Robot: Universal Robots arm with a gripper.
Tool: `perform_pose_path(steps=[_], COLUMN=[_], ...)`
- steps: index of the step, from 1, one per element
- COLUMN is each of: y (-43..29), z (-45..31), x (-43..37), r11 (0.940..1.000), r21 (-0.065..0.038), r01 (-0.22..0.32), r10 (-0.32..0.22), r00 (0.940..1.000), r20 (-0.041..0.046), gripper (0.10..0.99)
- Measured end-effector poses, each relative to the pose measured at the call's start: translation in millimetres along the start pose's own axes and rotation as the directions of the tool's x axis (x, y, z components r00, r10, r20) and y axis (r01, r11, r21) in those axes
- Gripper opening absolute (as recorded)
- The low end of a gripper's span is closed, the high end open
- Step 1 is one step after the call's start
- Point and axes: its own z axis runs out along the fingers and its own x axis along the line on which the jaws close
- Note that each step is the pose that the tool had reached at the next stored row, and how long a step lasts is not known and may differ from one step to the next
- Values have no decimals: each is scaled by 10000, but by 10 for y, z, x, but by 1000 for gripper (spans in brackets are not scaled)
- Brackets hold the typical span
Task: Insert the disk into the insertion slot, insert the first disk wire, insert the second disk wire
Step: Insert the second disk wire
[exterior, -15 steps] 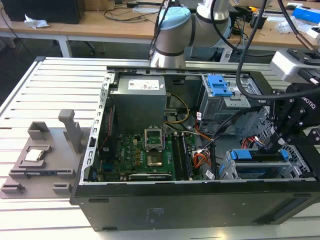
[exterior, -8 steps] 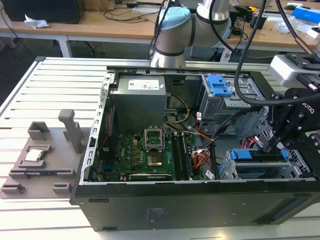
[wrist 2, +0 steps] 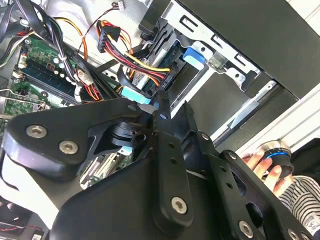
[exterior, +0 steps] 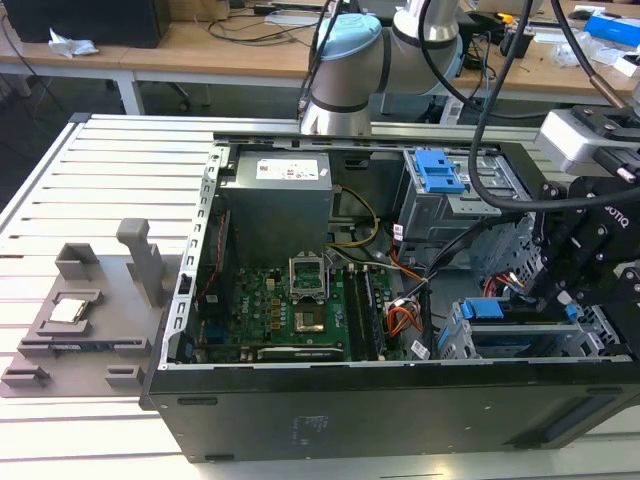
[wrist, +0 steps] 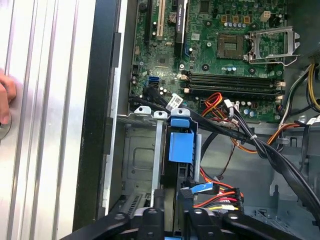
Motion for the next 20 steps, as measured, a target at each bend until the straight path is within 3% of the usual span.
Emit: perform_pose_path(steps=[1, 4, 8, 11, 16, 20], y=[0, 12, 51, 91, 142, 140], z=[0, -47, -46, -33, 46, 68], x=[0, -5, -58, -137, -171, -239], r11=[10000, 10000, 10000, 10000, 10000, 10000], r21=[0, 5, 5, 5, 5, 5], r01=[0, -3, -1, -2, -1, -1], r10=[0, 3, 1, 2, 1, 1], r00=[10000, 10000, 10000, 10000, 10000, 10000], r20=[1, -10, -13, -13, -12, -13], gripper=[275, 275, 275, 275, 275, 275])
